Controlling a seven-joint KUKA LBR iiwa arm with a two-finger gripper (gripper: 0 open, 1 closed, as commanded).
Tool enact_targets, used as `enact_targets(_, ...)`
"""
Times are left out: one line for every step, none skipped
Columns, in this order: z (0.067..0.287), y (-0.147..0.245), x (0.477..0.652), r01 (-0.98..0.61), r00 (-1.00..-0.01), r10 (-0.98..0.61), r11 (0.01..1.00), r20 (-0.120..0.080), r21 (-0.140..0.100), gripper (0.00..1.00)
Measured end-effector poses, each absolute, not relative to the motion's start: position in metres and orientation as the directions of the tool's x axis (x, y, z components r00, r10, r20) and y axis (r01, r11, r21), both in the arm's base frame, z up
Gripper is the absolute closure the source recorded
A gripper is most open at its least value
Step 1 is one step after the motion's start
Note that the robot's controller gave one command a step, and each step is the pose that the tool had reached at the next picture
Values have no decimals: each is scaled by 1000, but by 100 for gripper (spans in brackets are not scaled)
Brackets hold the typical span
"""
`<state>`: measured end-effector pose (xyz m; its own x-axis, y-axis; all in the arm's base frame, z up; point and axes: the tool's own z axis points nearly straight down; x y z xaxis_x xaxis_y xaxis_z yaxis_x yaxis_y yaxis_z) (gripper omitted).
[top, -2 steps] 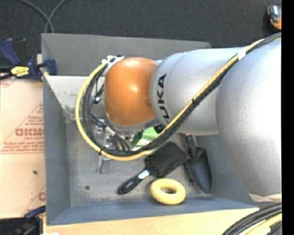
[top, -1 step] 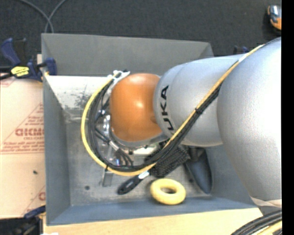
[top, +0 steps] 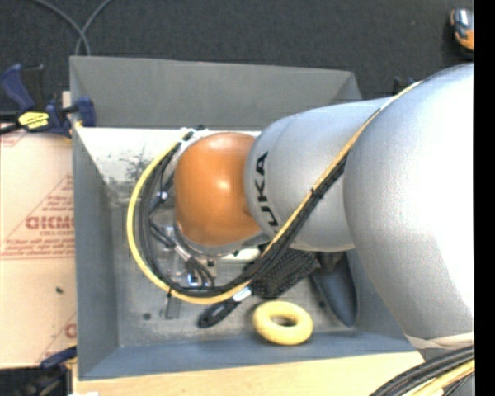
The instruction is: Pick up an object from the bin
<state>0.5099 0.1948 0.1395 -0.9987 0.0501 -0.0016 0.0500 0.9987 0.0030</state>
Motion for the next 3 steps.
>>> enact_targets(212, 161, 605, 194, -981, 194, 981, -7, 5, 0)
enact_targets(162, 153, 527, 383, -924, 383, 924, 7, -1, 0)
enact_targets(179, 134, 607, 255, -966, 255, 967, -30, 13, 0)
